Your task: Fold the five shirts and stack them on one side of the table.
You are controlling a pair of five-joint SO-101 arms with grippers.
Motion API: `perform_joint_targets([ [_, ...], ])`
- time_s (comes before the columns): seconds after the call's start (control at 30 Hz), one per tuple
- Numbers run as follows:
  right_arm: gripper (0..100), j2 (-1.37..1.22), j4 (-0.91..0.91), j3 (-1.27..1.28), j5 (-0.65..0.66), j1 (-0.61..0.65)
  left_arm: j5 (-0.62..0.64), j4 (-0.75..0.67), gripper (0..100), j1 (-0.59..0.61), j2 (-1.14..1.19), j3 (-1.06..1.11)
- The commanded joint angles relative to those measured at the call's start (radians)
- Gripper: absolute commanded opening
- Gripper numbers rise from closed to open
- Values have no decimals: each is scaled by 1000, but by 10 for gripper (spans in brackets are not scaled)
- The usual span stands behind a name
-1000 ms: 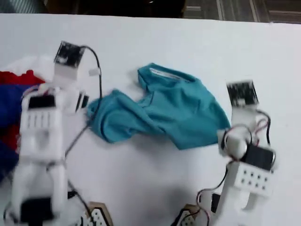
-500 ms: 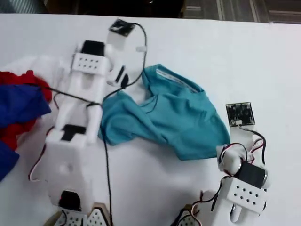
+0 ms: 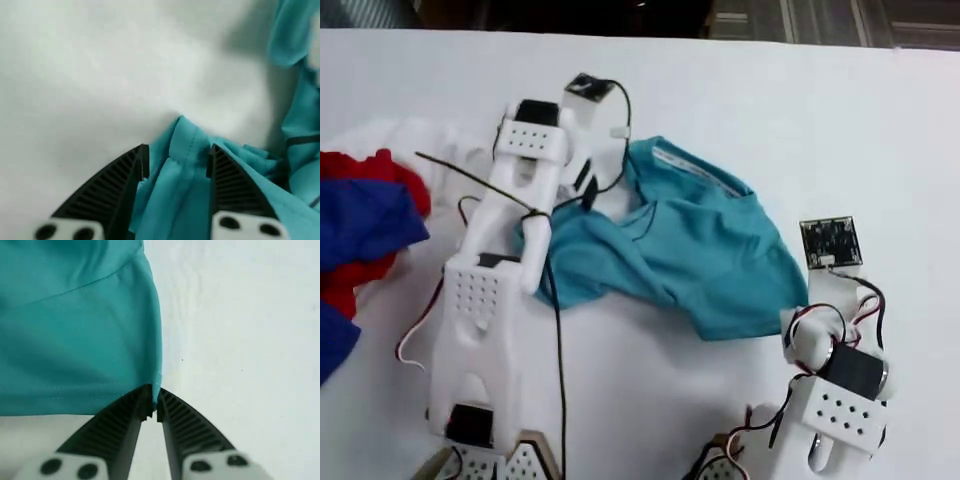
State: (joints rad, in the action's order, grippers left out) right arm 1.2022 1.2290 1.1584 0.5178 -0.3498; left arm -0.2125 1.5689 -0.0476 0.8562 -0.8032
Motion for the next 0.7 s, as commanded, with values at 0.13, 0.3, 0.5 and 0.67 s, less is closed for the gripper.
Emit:
perform_joint_targets([
  [0.13, 19, 21, -12, -8, 6, -4, 6, 130, 211, -5, -60, -53],
  [0.3, 19, 21, -12, -8, 6, -4, 5, 218, 207, -32, -75, -36],
  [0.5, 19, 21, -12, -8, 6, -4, 2, 219, 209, -35, -140, 33],
  [0.67, 19, 21, -15, -11, 6, -4, -3, 215, 210, -51, -322, 206],
])
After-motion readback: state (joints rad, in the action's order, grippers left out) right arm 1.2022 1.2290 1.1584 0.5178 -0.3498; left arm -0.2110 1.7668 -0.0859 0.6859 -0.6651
